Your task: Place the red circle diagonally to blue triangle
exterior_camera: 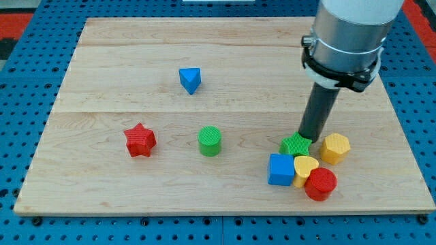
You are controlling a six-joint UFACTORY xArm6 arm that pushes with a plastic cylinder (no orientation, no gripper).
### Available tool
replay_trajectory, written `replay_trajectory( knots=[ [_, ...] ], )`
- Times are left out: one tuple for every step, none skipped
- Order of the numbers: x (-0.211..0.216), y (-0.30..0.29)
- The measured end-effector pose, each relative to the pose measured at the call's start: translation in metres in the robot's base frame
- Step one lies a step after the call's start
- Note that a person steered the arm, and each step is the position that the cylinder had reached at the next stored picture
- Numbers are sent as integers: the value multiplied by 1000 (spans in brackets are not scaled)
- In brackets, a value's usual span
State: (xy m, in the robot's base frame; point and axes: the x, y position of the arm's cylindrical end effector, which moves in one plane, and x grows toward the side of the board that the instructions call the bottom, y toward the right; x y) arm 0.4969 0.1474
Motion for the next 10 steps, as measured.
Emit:
replay_trajectory(
  knots=[
    [-4,32],
    [11,97],
    [53,97],
    [119,81],
    [120,45],
    [115,23],
    [110,8],
    [105,-1],
    [101,-6],
    [101,-6]
  ],
)
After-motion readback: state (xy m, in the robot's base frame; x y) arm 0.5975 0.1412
